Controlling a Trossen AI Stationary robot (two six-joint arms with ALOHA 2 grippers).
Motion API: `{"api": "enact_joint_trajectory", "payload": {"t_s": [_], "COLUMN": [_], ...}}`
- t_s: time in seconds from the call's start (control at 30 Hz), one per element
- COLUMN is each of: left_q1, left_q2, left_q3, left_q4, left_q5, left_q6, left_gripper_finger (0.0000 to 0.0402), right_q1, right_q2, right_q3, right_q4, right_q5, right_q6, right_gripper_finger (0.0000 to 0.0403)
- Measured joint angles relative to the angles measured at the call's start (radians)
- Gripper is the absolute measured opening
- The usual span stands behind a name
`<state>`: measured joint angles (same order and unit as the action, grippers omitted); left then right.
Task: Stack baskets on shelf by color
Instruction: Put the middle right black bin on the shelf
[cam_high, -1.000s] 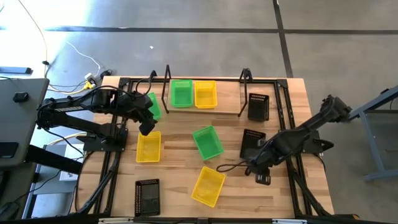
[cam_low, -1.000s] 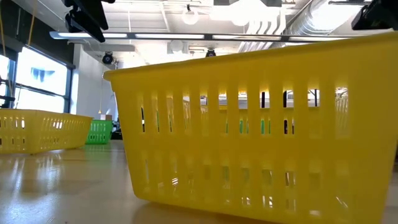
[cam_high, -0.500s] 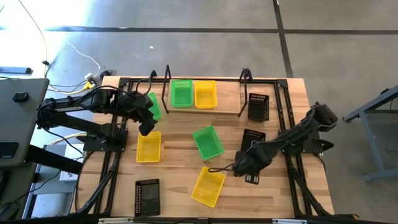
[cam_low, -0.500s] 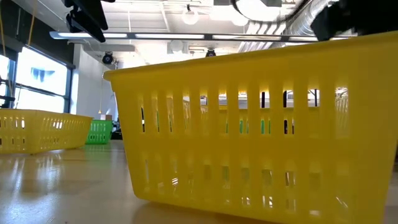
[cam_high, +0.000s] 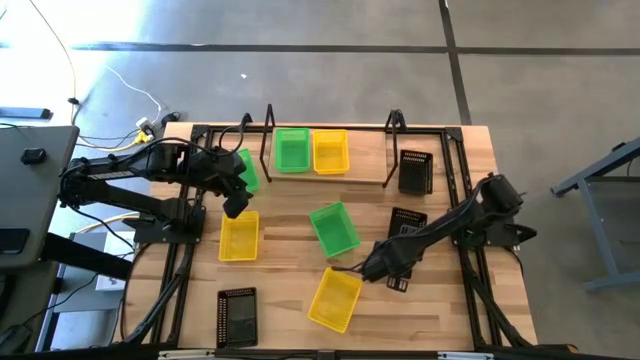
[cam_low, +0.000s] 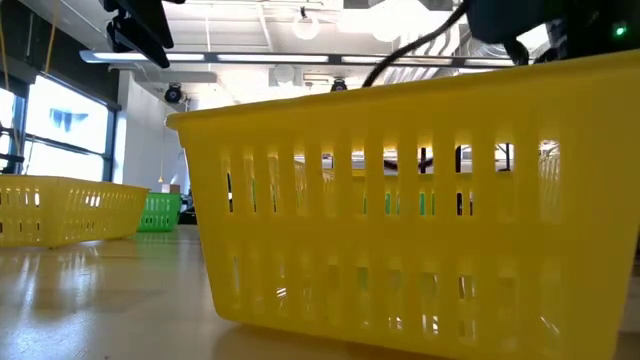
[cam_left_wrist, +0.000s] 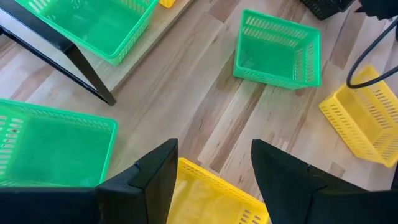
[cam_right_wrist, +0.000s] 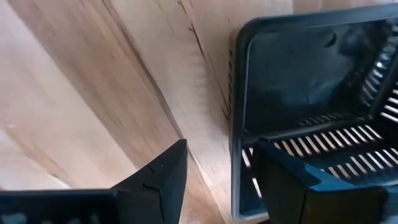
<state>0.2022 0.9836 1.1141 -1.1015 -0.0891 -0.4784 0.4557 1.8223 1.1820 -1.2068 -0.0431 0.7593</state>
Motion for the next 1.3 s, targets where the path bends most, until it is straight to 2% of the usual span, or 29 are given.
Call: {"api": "enact_joint_trajectory", "payload": {"t_s": [0.2,0.37,0.5,0.73,1.0,1.3], "left_q1": [0.0,0.0,0.0,0.0,0.0,0.0], "left_q2": [0.0,0.0,0.0,0.0,0.0,0.0], "left_q3": [0.0,0.0,0.0,0.0,0.0,0.0], "left_q4": [0.0,0.0,0.0,0.0,-0.001,-0.001], "left_q5": [0.0,0.0,0.001,0.001,0.001,0.0], "left_q6": [0.019,0.024,0.045,0.045,0.045,0.045], "left_gripper_finger": [0.0195,0.0195,0.0195,0.0195,0.0195,0.0195], "right_q1": [0.0,0.0,-0.002,-0.003,0.01,0.057], "right_q2": [0.021,0.034,0.033,0.033,0.026,-0.04], "right_q3": [0.0,0.0,0.0,0.0,0.0,0.0], "right_q4": [0.017,0.019,0.025,0.024,0.021,0.023], "right_q5": [0.001,0.006,0.006,-0.013,-0.029,-0.018], "right_q6": [0.001,0.008,0.016,0.026,0.059,0.188], "right_gripper_finger": [0.016,0.0132,0.0095,0.0008,0.0002,0.0]}}
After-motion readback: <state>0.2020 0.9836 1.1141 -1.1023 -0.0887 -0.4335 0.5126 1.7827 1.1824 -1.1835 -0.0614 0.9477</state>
